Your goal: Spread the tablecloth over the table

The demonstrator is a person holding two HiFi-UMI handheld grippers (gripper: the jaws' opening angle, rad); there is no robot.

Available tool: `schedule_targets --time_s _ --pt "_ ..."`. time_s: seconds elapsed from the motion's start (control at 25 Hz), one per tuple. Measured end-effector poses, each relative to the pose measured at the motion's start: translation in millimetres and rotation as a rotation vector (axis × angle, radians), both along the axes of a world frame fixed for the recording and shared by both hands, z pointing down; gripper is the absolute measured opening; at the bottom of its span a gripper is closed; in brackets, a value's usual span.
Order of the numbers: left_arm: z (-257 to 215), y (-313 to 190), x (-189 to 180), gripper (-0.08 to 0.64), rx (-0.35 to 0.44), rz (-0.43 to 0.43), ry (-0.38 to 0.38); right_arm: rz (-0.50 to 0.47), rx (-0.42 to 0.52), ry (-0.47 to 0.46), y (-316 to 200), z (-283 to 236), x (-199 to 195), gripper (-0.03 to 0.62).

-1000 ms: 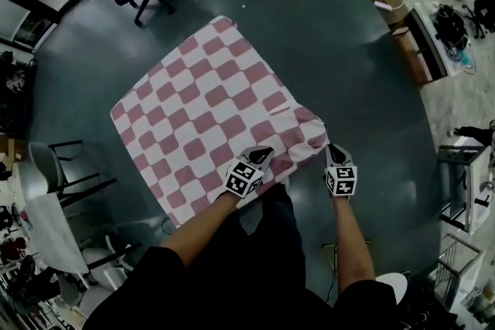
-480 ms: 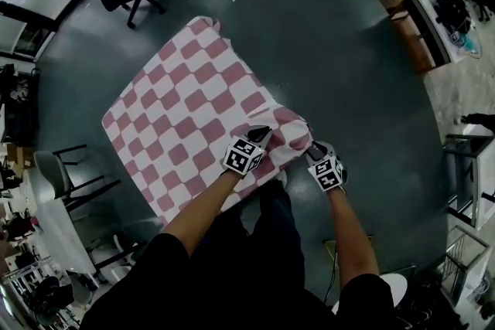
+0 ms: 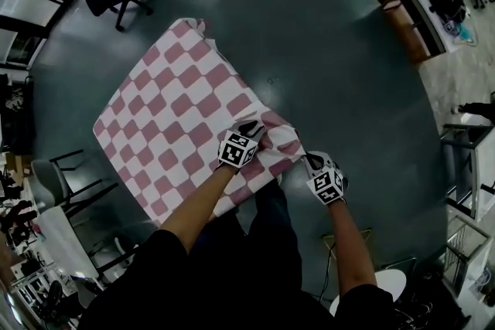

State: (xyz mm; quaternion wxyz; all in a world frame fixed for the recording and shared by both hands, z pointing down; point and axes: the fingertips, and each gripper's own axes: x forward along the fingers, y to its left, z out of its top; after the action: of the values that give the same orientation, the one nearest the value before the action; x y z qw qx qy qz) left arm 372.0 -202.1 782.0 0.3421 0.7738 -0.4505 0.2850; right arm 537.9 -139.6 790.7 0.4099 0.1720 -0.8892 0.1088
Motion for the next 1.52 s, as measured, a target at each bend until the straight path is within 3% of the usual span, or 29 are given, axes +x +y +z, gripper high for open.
schedule_targets --time_s 0.16,0.28,0.44,0.56,0.68,0.76,0.96,1.08,1.24,1.36,1.52 --pt "-4 0 3 0.112 -0.047 0.014 0.054 0.042 0.005 -0.004 12 -4 10 0.017" --pt "-18 -3 8 0.097 -0.034 0.026 0.095 0.058 0.007 0.010 14 3 8 0.017" --pt "-14 -2 16 0.095 -0.044 0.067 0.079 0.029 -0.007 -0.016 9 1 4 0.020" --pt "-10 7 18 0.101 -0.060 0.081 0.050 0.035 -0.055 -0.132 -1 -12 -2 0.025" --pt "-23 8 27 0.107 -0.022 0.081 0.052 0.134 -0.091 -0.298 -34 -34 -7 0.049" --pt "-32 13 41 0.107 -0.008 0.082 0.083 0.196 -0.104 -0.344 -61 -43 -8 0.049" --pt "-37 42 73 0.109 -0.028 0.095 0.138 0.119 -0.082 -0.218 -86 -42 -28 0.103" --pt "-38 65 82 0.115 -0.059 0.064 0.192 0.068 -0.100 -0.157 -82 -44 -42 0.112" --pt "-41 89 90 0.129 -0.064 0.098 0.226 0.020 -0.117 -0.107 -80 -50 -58 0.117" --pt "-44 91 94 0.135 -0.047 0.085 0.219 -0.004 -0.123 -0.112 -89 -53 -67 0.123" --pt "-42 75 94 0.137 -0.028 -0.039 0.198 -0.073 -0.203 -0.181 -108 -45 -90 0.123"
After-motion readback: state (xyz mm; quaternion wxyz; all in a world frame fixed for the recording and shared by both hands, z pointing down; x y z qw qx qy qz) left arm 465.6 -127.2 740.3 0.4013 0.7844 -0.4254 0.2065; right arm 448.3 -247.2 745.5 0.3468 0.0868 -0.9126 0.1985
